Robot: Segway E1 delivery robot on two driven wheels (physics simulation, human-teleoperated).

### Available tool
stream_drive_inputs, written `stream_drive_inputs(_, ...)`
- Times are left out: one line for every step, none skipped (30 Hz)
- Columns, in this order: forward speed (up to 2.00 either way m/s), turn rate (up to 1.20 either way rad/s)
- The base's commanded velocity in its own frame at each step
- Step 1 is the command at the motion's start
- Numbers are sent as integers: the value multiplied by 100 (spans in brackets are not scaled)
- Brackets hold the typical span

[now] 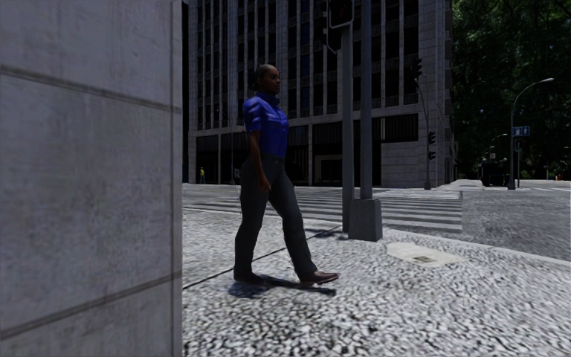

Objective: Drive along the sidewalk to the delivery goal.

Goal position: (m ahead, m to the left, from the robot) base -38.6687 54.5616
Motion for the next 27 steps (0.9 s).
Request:
stream_drive_inputs(0, 0)
stream_drive_inputs(0, 0)
stream_drive_inputs(0, 0)
stream_drive_inputs(0, 0)
stream_drive_inputs(0, 0)
stream_drive_inputs(0, 0)
stream_drive_inputs(0, 0)
stream_drive_inputs(0, 0)
stream_drive_inputs(0, 0)
stream_drive_inputs(0, 0)
stream_drive_inputs(0, 0)
stream_drive_inputs(0, 0)
stream_drive_inputs(0, 0)
stream_drive_inputs(0, 0)
stream_drive_inputs(0, 0)
stream_drive_inputs(0, 0)
stream_drive_inputs(0, 0)
stream_drive_inputs(0, 0)
stream_drive_inputs(0, 0)
stream_drive_inputs(0, 0)
stream_drive_inputs(0, 0)
stream_drive_inputs(0, 0)
stream_drive_inputs(0, 0)
stream_drive_inputs(0, 0)
stream_drive_inputs(0, 0)
stream_drive_inputs(0, 0)
stream_drive_inputs(0, 0)
